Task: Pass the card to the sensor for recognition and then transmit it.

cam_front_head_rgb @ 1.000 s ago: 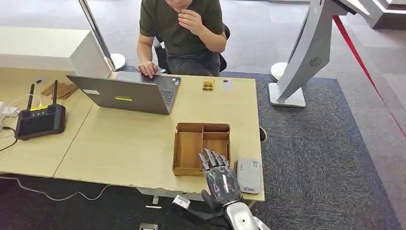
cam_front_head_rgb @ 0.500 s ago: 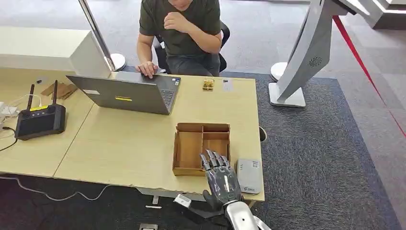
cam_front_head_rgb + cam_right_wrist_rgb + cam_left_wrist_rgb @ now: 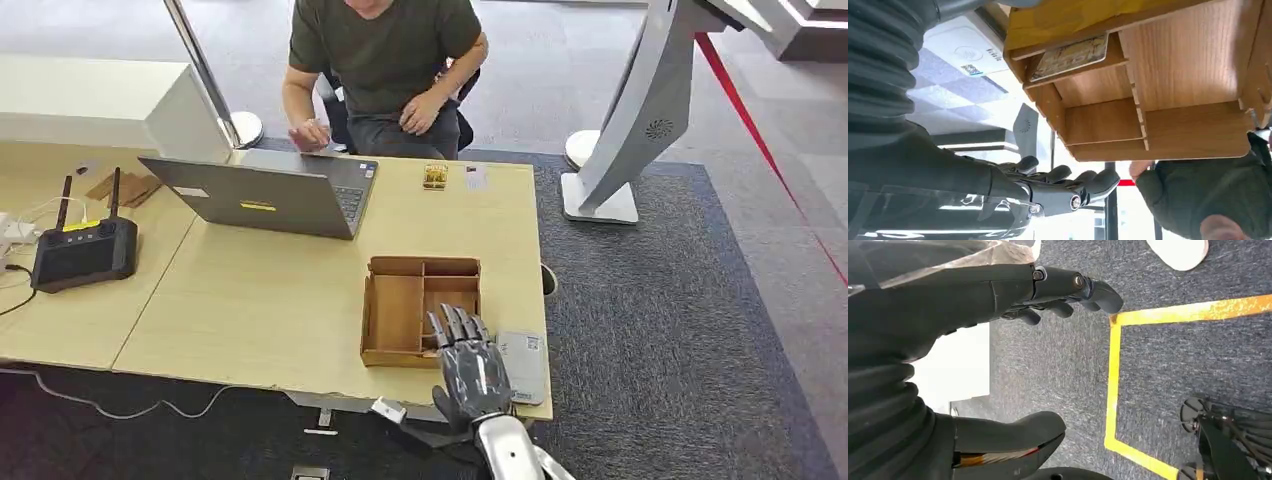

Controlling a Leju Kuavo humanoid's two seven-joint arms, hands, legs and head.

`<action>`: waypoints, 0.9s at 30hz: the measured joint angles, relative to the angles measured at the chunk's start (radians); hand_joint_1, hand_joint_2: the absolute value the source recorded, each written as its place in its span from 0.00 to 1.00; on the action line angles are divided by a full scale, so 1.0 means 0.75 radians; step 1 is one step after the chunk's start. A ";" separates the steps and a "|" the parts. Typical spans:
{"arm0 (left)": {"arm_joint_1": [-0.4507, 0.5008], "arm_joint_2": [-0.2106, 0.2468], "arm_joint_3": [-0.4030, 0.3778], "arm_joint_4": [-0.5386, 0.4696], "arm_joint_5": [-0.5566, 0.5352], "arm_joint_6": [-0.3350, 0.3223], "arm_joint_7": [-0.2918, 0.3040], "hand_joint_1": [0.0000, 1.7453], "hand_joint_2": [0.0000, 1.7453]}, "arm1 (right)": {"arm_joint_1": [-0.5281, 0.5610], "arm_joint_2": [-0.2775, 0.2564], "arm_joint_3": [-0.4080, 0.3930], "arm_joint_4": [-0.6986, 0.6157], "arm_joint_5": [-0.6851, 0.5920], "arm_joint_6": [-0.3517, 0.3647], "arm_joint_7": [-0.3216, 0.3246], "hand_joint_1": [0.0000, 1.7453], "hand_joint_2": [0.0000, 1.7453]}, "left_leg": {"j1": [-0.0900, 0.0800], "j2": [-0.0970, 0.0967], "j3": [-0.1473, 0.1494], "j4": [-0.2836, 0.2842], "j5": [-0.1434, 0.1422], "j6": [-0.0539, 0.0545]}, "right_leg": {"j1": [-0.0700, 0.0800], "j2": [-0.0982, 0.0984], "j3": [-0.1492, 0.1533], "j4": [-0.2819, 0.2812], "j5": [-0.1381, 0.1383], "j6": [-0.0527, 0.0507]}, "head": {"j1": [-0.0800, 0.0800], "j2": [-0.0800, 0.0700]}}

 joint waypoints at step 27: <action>-0.008 -0.001 -0.003 0.000 -0.024 -0.014 0.020 0.00 1.00 | -0.062 0.094 -0.005 0.109 0.009 0.006 -0.030 0.00 1.00 | 0.000 0.000 0.000 0.000 0.000 0.000 | 0.000 0.000 0.000 0.000 0.000 0.000 | 0.000 0.000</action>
